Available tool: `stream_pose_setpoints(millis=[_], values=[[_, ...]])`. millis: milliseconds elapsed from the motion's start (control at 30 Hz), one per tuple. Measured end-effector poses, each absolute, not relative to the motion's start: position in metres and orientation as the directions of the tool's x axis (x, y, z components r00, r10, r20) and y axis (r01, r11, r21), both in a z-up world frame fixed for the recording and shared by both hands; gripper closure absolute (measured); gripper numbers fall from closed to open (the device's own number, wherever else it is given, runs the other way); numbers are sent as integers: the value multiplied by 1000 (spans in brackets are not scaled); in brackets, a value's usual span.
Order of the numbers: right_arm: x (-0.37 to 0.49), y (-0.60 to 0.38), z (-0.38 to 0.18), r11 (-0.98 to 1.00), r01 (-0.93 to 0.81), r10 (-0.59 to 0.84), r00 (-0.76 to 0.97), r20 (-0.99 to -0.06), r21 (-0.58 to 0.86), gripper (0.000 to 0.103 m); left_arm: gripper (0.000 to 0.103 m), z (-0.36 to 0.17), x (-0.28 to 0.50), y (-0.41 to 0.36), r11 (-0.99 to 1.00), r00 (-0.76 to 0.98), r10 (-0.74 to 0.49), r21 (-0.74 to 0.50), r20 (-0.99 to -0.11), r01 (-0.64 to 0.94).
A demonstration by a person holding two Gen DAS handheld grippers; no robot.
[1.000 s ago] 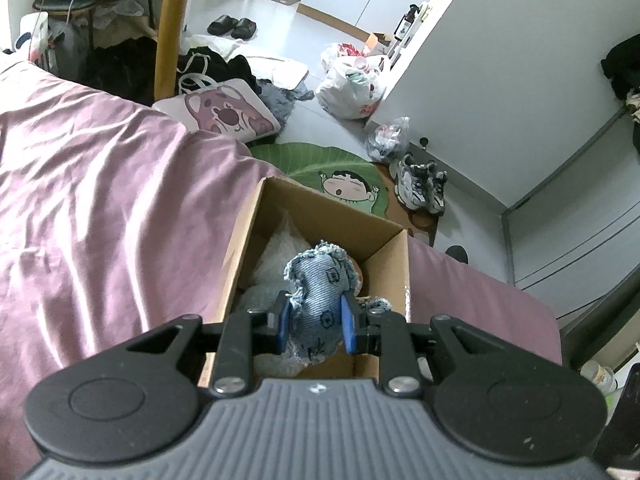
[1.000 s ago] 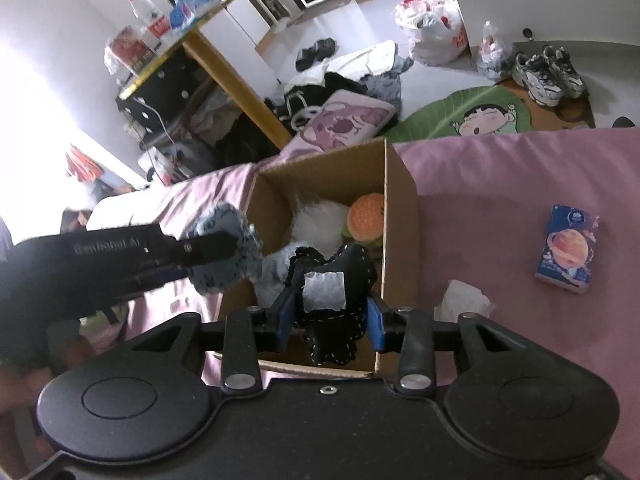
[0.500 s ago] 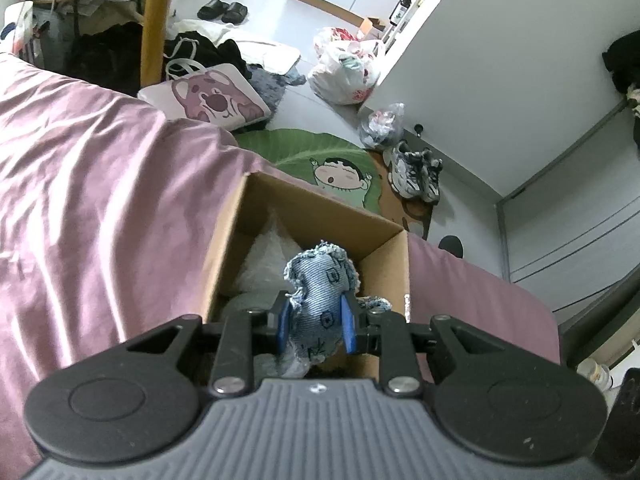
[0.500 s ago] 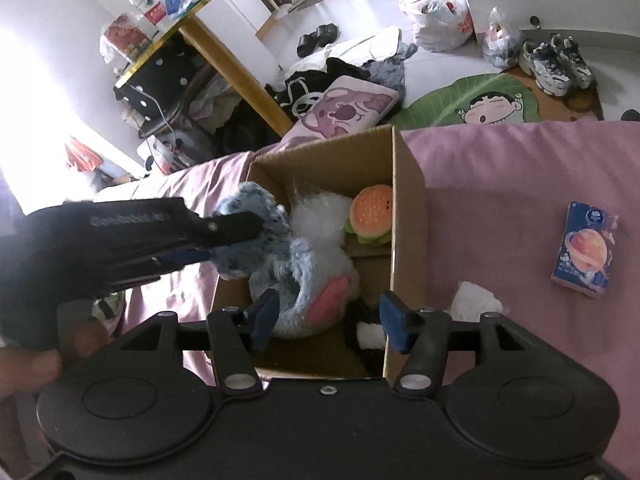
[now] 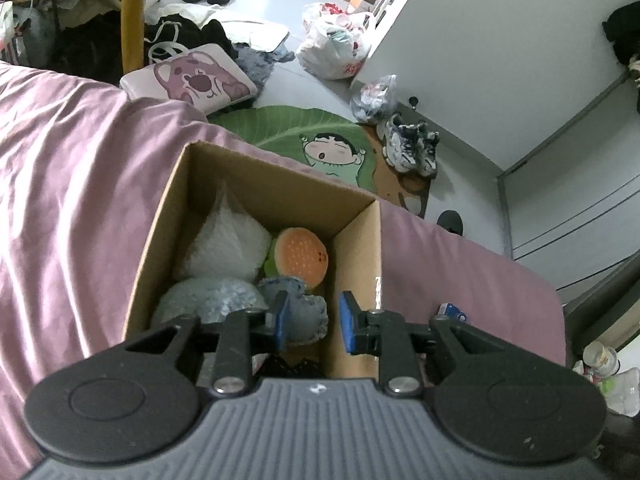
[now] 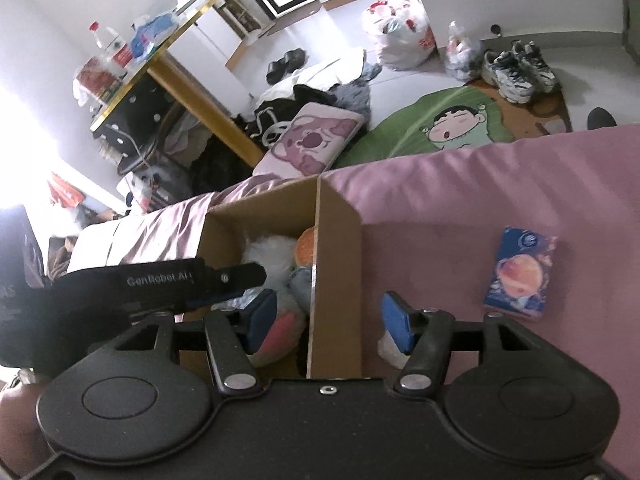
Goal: Organize soft objects
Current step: 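Open the left tool dropping the plush while the right tool releases the lace item, then move the left tool to the white tissue while the right tool reaches the tissue pack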
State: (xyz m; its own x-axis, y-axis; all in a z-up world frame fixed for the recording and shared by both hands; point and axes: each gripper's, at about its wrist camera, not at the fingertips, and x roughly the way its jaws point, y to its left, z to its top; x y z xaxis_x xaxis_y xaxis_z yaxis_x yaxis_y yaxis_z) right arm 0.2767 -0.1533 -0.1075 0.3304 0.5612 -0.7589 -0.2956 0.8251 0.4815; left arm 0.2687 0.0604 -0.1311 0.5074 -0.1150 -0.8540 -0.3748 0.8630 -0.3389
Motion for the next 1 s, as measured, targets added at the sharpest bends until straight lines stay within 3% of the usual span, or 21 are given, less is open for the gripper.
stream_pose_setpoints(millis=[367,533,600,667,1000], values=[[283,-177,-107,832,-256,555,351,-754,492,40,70,-116,262,52,864,492,-67,-297,-868,-406],[285,-190,-100,830,-251,558,361,-747,499,34,45,-105,254,44,865,487,-42,-276,-872,-420],[283,-196,-96,829,-253,559,370,-742,499,25,34,-101,250,40,867,494,-38,-275,-869,-416],[284,-203,-91,826,-254,563,383,-732,503,19,29,-97,247,36,866,498,-37,-276,-867,-417],[283,-238,-77,822,-233,566,434,-701,519,14,27,-80,232,9,863,512,-51,-296,-857,-410]])
